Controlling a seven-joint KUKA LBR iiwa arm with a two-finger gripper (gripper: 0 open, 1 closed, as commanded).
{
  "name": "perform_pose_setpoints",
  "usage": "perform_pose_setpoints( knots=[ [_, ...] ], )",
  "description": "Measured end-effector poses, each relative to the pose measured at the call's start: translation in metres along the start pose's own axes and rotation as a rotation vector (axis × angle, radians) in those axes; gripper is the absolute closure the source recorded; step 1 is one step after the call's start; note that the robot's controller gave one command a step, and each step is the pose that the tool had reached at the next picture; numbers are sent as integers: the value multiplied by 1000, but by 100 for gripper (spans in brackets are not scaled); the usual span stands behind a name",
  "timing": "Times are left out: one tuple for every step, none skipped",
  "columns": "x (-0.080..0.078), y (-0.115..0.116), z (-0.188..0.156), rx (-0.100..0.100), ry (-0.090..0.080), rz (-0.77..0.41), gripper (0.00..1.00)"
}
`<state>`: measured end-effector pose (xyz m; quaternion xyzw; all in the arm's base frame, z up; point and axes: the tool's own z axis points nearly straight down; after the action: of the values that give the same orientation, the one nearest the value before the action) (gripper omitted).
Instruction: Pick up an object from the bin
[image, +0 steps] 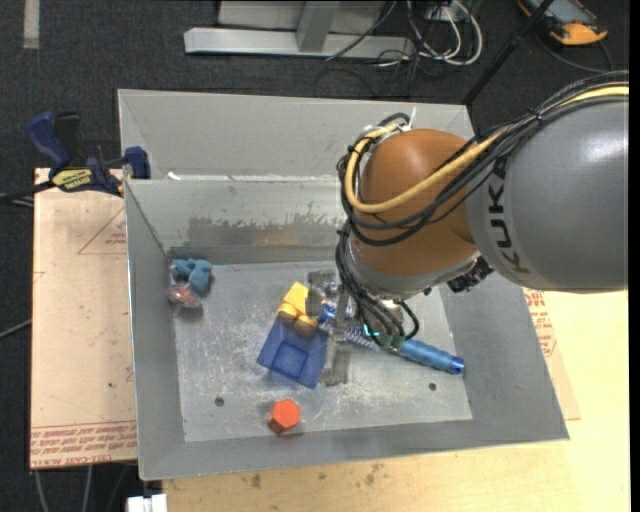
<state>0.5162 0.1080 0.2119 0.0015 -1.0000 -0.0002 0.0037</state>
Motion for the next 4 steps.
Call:
perform_pose_setpoints(
  knots=[
    [12, -9, 143, -1, 2, 195, 0],
    [22, 9, 111, -3, -10, 192, 0],
    [17, 5, 112, -2, -9, 233, 0],
    [6, 2, 143, -2, -6, 294, 0]
  ],
)
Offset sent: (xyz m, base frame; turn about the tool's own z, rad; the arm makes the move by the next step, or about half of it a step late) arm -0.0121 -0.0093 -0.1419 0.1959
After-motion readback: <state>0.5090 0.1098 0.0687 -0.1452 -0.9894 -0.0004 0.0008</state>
